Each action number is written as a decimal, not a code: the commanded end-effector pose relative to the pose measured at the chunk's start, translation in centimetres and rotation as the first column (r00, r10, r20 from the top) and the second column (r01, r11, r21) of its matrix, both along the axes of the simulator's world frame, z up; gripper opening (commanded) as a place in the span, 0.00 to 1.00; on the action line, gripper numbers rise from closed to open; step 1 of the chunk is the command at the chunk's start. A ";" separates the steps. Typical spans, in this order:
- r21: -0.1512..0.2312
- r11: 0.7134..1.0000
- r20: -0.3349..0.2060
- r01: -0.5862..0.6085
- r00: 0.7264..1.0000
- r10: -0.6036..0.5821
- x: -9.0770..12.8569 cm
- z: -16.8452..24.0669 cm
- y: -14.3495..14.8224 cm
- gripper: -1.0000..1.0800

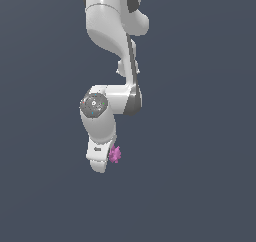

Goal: Pick up the object and move it to a goal position.

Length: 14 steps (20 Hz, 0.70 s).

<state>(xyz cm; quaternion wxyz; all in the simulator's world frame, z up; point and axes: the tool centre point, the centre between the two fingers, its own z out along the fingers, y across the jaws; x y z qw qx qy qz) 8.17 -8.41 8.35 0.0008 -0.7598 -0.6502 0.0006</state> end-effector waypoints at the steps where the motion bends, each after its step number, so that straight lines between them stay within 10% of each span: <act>1: 0.000 1.000 0.002 0.000 1.000 0.000 0.1 -0.3 0.0 0.96; 4: 0.000 1.000 0.002 0.000 1.000 0.000 0.2 -0.1 0.0 0.96; 5: 0.000 1.000 0.002 0.000 1.000 0.000 0.2 -0.1 0.0 0.00; 14: 0.000 1.000 0.002 0.000 1.000 0.000 0.2 -0.1 0.0 0.00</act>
